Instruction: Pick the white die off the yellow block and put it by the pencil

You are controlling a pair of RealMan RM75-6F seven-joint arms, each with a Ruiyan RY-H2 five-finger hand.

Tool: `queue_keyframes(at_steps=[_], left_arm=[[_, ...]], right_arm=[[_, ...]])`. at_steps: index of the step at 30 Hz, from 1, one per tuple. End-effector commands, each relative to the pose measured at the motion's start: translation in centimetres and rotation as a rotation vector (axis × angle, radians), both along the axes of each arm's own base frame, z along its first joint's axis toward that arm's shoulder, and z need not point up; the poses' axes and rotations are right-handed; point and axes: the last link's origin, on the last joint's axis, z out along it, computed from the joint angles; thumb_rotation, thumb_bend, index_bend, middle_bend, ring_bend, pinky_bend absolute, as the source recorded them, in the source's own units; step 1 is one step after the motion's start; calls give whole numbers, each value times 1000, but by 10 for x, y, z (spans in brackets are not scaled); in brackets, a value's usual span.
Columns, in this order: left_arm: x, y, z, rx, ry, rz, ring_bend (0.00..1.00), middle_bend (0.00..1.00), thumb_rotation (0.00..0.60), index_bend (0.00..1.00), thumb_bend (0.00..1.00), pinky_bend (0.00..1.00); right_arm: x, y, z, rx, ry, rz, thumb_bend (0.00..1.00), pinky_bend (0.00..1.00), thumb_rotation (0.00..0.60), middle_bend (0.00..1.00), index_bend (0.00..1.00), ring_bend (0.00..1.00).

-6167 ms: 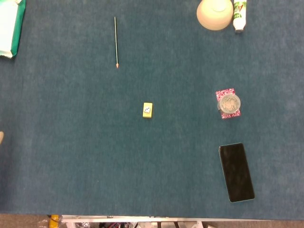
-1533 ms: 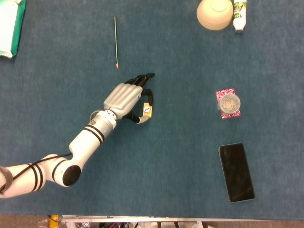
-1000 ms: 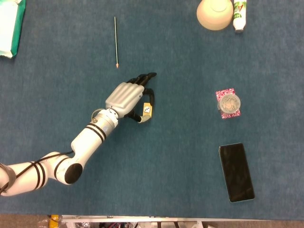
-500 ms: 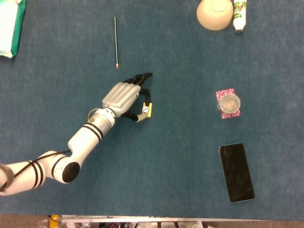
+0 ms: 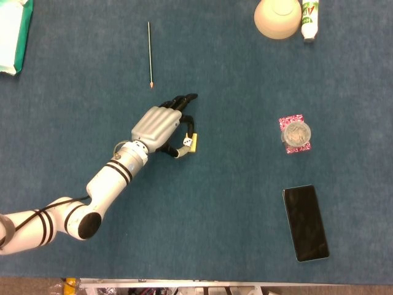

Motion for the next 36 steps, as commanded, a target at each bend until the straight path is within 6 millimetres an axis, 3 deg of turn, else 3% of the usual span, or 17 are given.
queue_keyframes(at_steps=[1,9,18,25,29,32,36], left_arm=[[3,-2,7,16,-11,-17,0,0,600,595,302,136],[12,-8,50,133,-51,-83,0,0,600,601,302,136],[-28,-19,122,338,-82,9,0,16,600,612,302,136],[-73,-46,117,326,-47,103,0,18,600,618,301,136],[-84,-54,109,305,-56,139,0,19,600,618,300,136],[-76,-45,115,325,-78,123,0,20,600,617,301,136],[-35,-26,153,452,-200,24,0,21,600,551,301,136]], right_arm=[[0,0,0,-1,-1,1,210,259,600,353,418,243],[0,3,1,-10,-13,-1,210,259,600,353,418,243],[-2,8,3,-20,-19,-8,210,259,600,353,418,242],[-6,10,-6,2,-24,-27,210,260,600,353,418,243],[-8,11,-9,10,-27,-34,209,259,600,352,418,242],[-10,10,-10,17,-28,-38,209,259,600,353,418,242],[-10,11,-11,22,-29,-36,210,260,600,353,418,243]])
